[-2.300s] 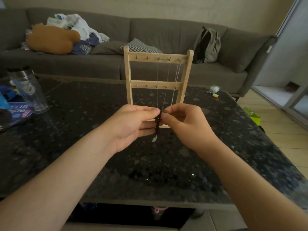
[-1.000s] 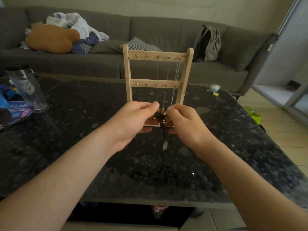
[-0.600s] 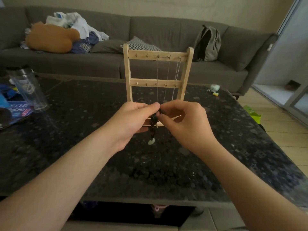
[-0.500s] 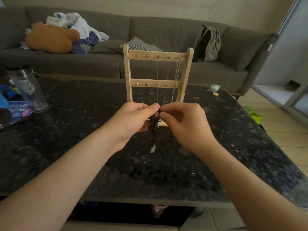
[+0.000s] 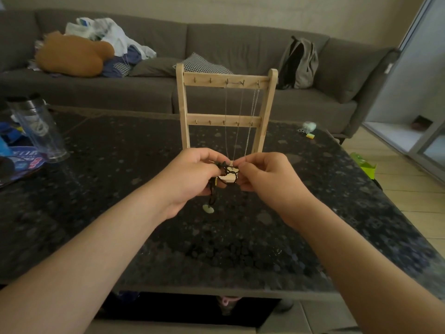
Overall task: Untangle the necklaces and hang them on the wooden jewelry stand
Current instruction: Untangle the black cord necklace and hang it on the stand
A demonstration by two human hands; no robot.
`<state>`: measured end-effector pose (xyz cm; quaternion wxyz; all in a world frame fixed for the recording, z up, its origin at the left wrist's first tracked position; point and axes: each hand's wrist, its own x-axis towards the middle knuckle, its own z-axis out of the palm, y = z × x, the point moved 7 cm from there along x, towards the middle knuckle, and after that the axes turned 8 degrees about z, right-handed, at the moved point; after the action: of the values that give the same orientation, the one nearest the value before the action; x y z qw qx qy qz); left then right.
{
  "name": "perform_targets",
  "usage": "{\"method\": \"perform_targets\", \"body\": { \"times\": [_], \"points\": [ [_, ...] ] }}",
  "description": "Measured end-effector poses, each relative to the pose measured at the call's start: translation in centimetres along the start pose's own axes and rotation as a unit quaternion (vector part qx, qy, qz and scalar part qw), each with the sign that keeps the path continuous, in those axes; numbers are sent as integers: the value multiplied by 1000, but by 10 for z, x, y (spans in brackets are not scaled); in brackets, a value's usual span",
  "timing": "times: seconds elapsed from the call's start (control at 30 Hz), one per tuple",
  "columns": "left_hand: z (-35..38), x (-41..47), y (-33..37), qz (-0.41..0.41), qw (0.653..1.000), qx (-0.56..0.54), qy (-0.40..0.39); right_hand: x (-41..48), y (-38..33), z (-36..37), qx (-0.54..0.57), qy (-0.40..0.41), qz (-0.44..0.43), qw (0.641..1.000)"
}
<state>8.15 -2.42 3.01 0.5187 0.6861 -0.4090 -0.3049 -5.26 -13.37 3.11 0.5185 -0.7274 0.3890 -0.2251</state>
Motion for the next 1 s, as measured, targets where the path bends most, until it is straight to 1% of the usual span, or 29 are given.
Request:
{"method": "perform_targets", "body": {
  "times": [0.2,0.4,0.57,0.77,0.9,1.0],
  "points": [
    [-6,2,2,28,999,6,26,-2,0,0,-15,-28,8,999],
    [-4,2,2,39,999,21,14,0,6,5,59,-64,37,995],
    [-3,1,1,33,999,-12,12,-5,2,10,115,-107,48,986],
    [-1,0,3,27,999,-44,8,-4,5,10,165,-104,89,977],
    [1,1,3,20,998,-54,6,-3,4,12,186,-112,95,971],
    [-1,2,2,27,998,-58,13,-2,5,13,183,-108,93,973]
  ]
}}
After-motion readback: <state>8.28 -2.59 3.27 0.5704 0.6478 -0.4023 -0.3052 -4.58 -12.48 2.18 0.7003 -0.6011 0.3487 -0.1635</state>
